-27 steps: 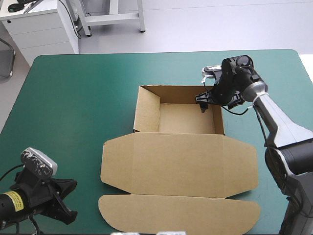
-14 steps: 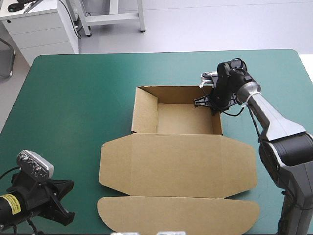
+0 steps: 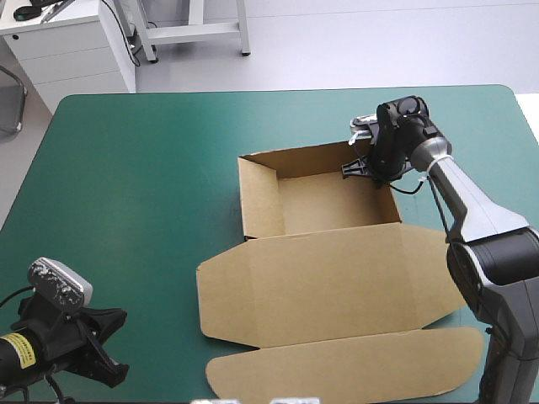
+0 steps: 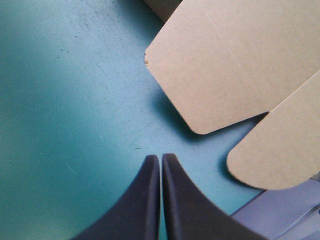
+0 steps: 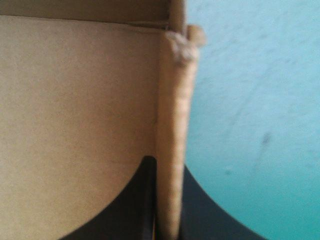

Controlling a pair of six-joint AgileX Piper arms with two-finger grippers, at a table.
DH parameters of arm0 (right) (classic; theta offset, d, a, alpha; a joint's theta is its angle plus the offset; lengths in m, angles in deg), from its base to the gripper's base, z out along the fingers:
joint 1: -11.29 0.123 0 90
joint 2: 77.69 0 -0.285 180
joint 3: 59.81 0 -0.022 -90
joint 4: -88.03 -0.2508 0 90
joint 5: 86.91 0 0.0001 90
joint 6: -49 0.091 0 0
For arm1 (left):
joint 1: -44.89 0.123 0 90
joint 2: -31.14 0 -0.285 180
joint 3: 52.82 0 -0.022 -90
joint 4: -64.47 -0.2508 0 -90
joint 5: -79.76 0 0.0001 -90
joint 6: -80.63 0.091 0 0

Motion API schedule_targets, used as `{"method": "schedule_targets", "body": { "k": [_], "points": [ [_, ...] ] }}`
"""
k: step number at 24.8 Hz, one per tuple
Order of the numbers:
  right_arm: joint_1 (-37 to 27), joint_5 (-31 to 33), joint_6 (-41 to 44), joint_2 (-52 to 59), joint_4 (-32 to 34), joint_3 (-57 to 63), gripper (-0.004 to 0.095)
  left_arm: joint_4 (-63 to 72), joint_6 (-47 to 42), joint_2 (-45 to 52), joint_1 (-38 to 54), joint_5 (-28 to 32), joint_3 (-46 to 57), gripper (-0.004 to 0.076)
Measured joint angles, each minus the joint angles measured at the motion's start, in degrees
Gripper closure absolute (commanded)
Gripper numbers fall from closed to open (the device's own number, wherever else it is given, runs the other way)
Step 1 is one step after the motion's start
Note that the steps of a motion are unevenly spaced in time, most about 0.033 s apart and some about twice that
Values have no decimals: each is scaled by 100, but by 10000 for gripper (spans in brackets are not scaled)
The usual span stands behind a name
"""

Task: Fold the box

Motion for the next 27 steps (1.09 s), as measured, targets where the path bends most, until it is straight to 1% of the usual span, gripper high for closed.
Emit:
{"method": "schedule_targets", "body": {
  "k": [4, 10, 17, 18, 19, 20, 23, 24, 25, 26, 27],
  "points": [
    [-379, 33, -88, 0, 241, -435, 928, 0, 0, 0, 0, 0, 0, 731],
    [-1298, 26, -142, 0, 472, -1114, 928, 0, 0, 0, 0, 0, 0, 731],
    [-2697, -49, -142, 0, 722, -1291, 928, 0, 0, 0, 0, 0, 0, 731],
    [-3068, -43, -142, 0, 763, -1291, 928, 0, 0, 0, 0, 5, 0, 731],
    [-3200, -37, -142, 0, 770, -1291, 928, 0, 0, 0, 0, 11, 0, 731],
    [-3486, -31, -142, 0, 762, -1291, 928, 0, 0, 0, 0, 18, 0, 731],
    [-3899, 11, -171, 0, 501, -1291, 923, 25, 0, 0, 0, 37, 0, 731],
    [-4093, 18, -295, 0, 259, -1291, 890, 64, 0, 0, 0, 37, 0, 731],
    [-4223, 6, -424, -15, 79, -1291, 835, 116, 0, 0, 0, 37, 0, 731],
    [-4306, 6, -535, -36, -22, -1291, 715, 167, 0, 0, 0, 37, 0, 731],
    [-4363, 11, -664, -65, -98, -1291, 563, 201, 0, 0, 0, 37, 0, 731]
  ]
}}
